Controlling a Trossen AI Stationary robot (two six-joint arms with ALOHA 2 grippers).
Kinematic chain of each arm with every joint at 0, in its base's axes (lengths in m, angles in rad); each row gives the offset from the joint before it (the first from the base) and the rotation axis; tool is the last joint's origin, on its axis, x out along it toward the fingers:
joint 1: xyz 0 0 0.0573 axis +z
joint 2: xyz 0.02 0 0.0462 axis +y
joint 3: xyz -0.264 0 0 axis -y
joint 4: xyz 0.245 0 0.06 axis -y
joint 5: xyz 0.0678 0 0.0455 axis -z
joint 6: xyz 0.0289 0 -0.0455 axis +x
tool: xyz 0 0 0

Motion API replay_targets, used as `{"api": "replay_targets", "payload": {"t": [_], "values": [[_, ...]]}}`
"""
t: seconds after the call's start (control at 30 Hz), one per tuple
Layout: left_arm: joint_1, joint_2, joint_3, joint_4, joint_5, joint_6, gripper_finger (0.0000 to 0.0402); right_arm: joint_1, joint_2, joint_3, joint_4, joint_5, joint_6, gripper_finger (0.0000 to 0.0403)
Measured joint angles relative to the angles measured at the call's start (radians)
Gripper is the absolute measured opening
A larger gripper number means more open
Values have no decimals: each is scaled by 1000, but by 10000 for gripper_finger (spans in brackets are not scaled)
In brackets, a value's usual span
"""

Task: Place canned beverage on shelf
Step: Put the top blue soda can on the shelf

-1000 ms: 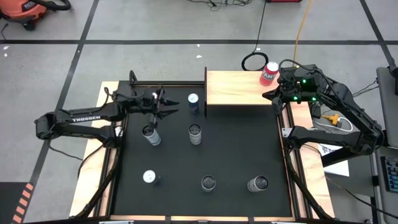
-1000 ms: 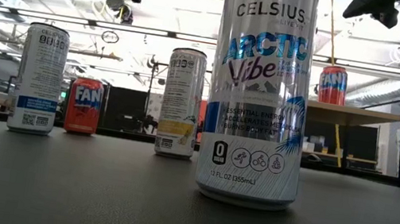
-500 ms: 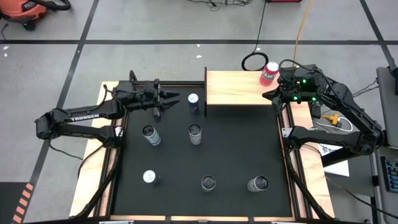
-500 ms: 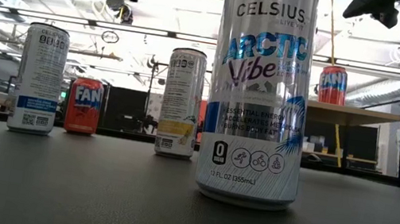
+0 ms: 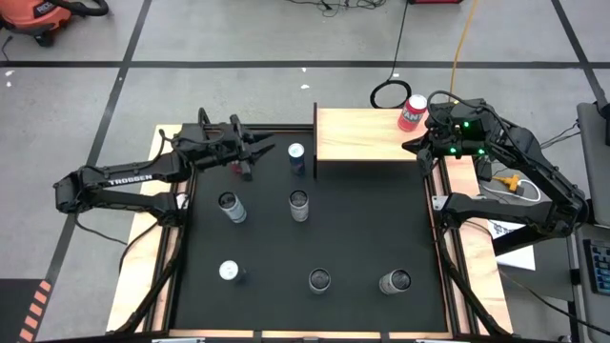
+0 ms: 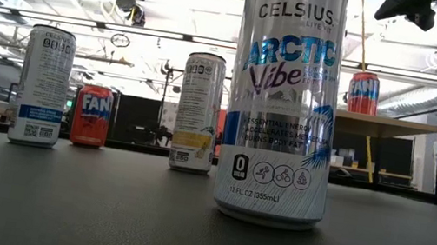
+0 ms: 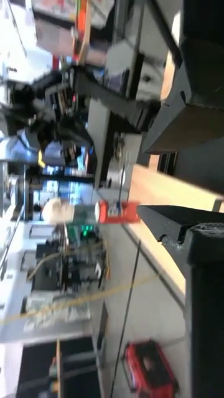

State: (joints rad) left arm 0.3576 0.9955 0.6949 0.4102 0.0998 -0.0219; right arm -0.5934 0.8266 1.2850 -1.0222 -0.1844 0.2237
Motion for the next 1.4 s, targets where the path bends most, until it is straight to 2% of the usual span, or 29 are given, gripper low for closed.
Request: {"api": "replay_targets", "payload": {"t": [0.3, 0.9, 1.1, 1.4], "values": [[0, 14, 0, 3, 49, 3, 146, 0, 0, 0, 0, 0, 0, 0], [0, 25, 0, 56, 54, 32, 146, 0, 0, 0, 0, 0, 0, 0], [0, 25, 0, 90, 136, 65, 146, 0, 0, 0, 0, 0, 0, 0], [0, 55, 0, 100, 144, 46, 146, 0, 0, 0, 0, 0, 0, 0]]}}
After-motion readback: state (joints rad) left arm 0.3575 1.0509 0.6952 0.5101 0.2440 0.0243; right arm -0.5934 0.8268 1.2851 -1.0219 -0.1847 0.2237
